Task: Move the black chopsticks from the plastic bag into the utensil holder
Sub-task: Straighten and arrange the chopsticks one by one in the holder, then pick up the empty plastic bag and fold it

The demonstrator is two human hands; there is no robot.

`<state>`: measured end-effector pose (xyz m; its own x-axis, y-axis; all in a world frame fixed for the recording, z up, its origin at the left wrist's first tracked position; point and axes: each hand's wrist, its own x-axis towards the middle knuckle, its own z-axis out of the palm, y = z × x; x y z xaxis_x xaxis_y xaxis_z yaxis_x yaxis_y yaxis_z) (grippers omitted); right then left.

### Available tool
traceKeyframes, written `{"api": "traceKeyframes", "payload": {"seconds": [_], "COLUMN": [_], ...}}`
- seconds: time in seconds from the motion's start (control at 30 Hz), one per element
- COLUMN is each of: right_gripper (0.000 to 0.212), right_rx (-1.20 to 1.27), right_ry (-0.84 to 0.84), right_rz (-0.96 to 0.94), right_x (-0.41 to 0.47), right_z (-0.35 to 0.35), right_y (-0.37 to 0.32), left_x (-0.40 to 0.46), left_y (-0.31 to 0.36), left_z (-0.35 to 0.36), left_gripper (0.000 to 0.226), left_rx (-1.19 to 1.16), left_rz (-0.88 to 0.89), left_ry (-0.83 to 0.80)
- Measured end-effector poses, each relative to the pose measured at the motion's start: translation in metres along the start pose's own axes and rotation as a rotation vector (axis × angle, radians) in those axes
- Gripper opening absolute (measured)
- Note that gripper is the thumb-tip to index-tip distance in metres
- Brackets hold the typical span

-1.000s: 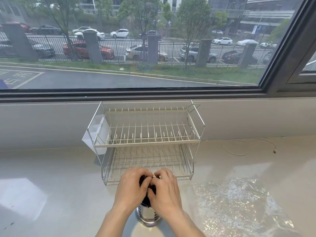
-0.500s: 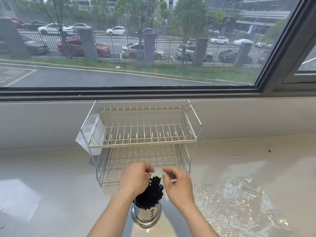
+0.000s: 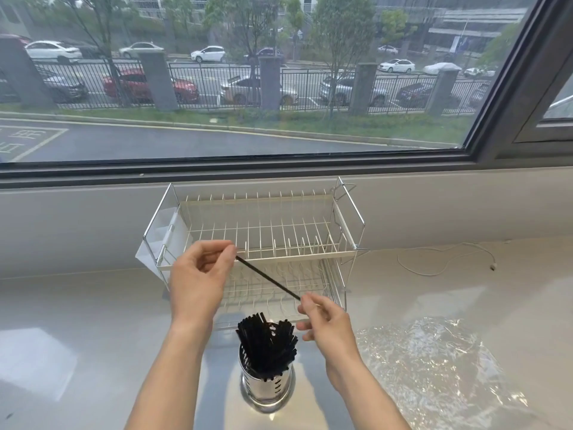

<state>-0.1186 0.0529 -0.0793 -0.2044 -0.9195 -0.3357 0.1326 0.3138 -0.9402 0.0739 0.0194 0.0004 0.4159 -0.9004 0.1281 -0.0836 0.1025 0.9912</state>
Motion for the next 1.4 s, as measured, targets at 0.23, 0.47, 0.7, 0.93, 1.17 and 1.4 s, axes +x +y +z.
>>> {"api": "traceKeyframes", "payload": {"seconds": [0.23, 0.47, 0.7, 0.93, 1.17, 1.4], "right_gripper": [0.023, 0.032, 0.023, 0.03, 0.019, 0.011], "right_rx": [0.595, -0.335, -1.005, -0.762, -0.324, -0.128], "right_ry": [0.08, 0.242, 0.082, 0.111, 0.599, 0.734], "right_rz": [-0.136, -0.722, -0.787, -0.648, -0.095, 0.376], "right_x": [-0.002, -0.009, -0.013, -0.019, -0.024, -0.055], "right_z": [0.009, 0.017, 0.02, -0.009, -0.119, -0.207], "right_y": [-0.045, -0.031, 0.04, 0.023, 0.029, 0.071], "left_x": [-0.024, -0.05, -0.06, -0.062, -0.072, -0.104], "left_y": [-0.034, -0.08, -0.097, -0.077, -0.02, -0.044], "left_z": [-0.013, -0.013, -0.01, -0.008, 0.076, 0.191], "left_gripper": [0.006, 0.044, 0.053, 0.052, 0.021, 0.023], "left_rx": [-0.052, 0.583, 0.822, 0.862, 0.652, 0.634], "left_rz": [-0.208, 0.017, 0.081, 0.233, 0.479, 0.353], "left_ry": [-0.105, -0.405, -0.554, -0.461, -0.555, -0.896]}}
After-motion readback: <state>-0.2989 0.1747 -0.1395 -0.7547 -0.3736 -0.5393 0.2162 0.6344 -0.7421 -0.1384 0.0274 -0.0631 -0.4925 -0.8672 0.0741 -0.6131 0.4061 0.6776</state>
